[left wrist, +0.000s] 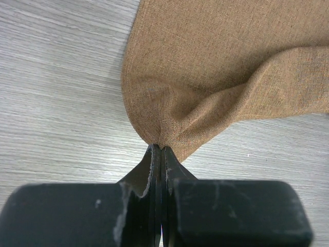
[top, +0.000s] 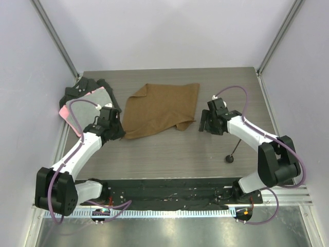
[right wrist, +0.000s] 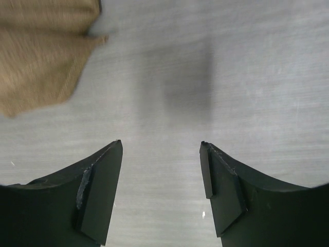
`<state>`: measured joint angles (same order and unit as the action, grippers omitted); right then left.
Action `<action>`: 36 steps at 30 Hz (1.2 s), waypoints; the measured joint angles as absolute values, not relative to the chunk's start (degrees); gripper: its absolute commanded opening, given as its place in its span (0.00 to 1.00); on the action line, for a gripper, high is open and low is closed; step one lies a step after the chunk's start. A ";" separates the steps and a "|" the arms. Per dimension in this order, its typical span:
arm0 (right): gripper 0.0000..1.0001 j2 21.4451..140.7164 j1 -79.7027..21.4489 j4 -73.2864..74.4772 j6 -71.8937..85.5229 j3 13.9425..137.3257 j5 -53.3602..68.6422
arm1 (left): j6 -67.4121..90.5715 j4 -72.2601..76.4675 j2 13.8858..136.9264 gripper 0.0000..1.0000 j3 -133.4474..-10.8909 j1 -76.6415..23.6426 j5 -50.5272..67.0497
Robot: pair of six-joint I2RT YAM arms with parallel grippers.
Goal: Fold the napkin, place the utensils inside, and roll it up
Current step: Flatten the napkin out
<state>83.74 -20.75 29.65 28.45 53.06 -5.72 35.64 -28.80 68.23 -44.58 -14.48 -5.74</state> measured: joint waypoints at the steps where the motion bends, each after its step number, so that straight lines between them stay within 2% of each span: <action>1: 0.70 84.23 -19.79 28.45 28.42 53.01 -4.82 | 35.64 -28.75 68.31 0.00 -44.58 -14.48 -5.67; 9: 0.71 91.05 -17.58 19.64 24.38 53.19 0.67 | 35.48 -28.56 70.24 0.00 -44.58 -14.09 -4.73; 24: 0.69 100.05 -17.67 8.45 13.91 56.69 3.01 | 35.18 -28.80 70.76 0.00 -45.01 -12.80 -4.47; 33: 0.62 102.94 -17.74 4.91 6.92 58.67 7.11 | 34.17 -29.26 71.42 0.00 -46.24 -12.23 -4.47; 36: 0.54 103.46 -18.24 3.99 4.69 58.72 9.30 | 34.00 -29.39 72.12 0.00 -46.41 -12.23 -4.43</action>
